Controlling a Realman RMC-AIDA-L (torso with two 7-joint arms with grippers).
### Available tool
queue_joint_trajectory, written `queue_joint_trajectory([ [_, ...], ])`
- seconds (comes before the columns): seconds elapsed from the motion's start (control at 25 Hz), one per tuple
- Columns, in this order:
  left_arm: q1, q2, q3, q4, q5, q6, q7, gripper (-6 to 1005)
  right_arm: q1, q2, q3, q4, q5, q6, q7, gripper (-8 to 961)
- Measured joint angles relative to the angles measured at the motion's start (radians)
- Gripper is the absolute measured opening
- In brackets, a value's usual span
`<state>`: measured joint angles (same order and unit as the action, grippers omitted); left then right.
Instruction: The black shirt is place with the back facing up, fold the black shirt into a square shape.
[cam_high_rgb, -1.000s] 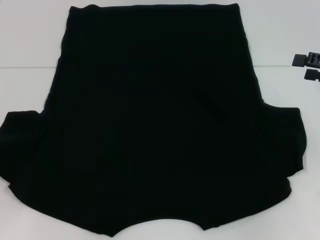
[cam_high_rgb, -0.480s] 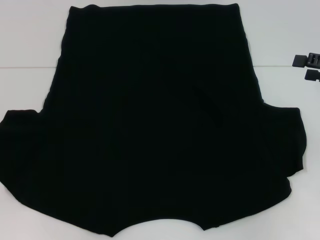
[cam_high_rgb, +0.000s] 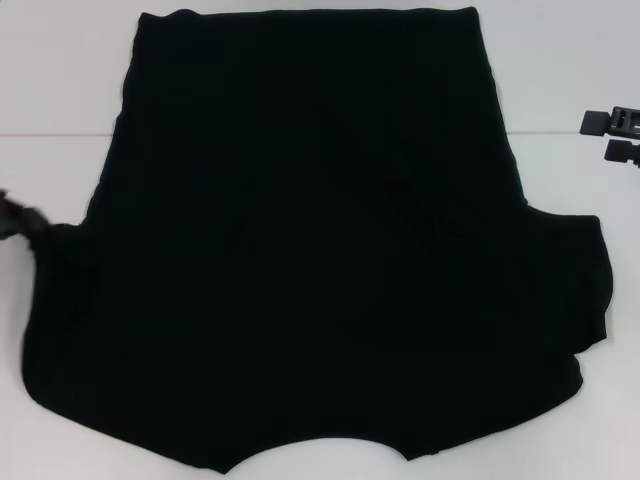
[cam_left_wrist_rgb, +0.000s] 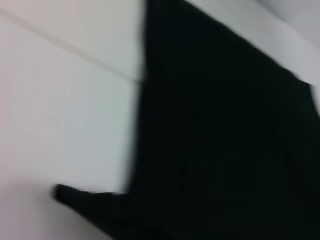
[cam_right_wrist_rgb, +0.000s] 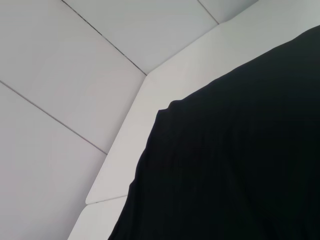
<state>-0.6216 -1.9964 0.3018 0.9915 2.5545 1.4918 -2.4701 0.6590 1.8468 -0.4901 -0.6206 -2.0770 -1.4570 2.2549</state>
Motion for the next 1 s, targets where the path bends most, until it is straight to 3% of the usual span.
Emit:
queue_joint_trajectory([
  [0.08, -0.014, -0.001, 0.02, 0.0, -0.005, 0.007, -0.005, 18, 0.001, 0.0, 0.0, 0.0, 0.0, 0.0, 0.0, 940],
  [0.28, -0.093, -0.027, 0.191, -0.049, -0.01, 0.013, -0.014, 29, 0.003, 0.002, -0.001, 0.003, 0.0, 0.001, -0.004, 940],
  [0.4, -0.107, -0.025, 0.32, -0.109, 0.0, 0.01, -0.013, 35, 0.001, 0.003, -0.003, 0.005, 0.0, 0.005, -0.005, 940],
  [0.48, -0.103, -0.019, 0.346, -0.113, 0.002, 0.027, -0.008, 40, -0.002, 0.001, -0.003, 0.006, 0.0, 0.008, -0.004, 941],
  [0.56, -0.083, -0.017, 0.314, -0.064, -0.006, 0.069, 0.015, 44, -0.004, -0.001, -0.002, 0.006, 0.0, 0.009, -0.001, 941],
  [0.64, -0.034, -0.018, 0.196, 0.022, -0.072, 0.111, 0.086, 48, -0.005, -0.004, -0.001, 0.006, 0.0, 0.007, 0.0, 941],
  [0.76, -0.004, -0.013, 0.1, 0.03, -0.147, 0.153, 0.202, 55, -0.005, -0.007, -0.002, 0.009, -0.001, 0.009, -0.006, 940],
  [0.88, 0.033, -0.012, -0.002, 0.002, -0.225, 0.239, 0.436, 192, -0.004, -0.013, -0.005, 0.009, -0.011, 0.009, -0.016, 940],
  [1.0, 0.067, -0.025, -0.034, -0.034, -0.264, 0.258, 0.555, 323, -0.003, -0.029, -0.008, 0.012, -0.035, -0.007, 0.002, 941],
])
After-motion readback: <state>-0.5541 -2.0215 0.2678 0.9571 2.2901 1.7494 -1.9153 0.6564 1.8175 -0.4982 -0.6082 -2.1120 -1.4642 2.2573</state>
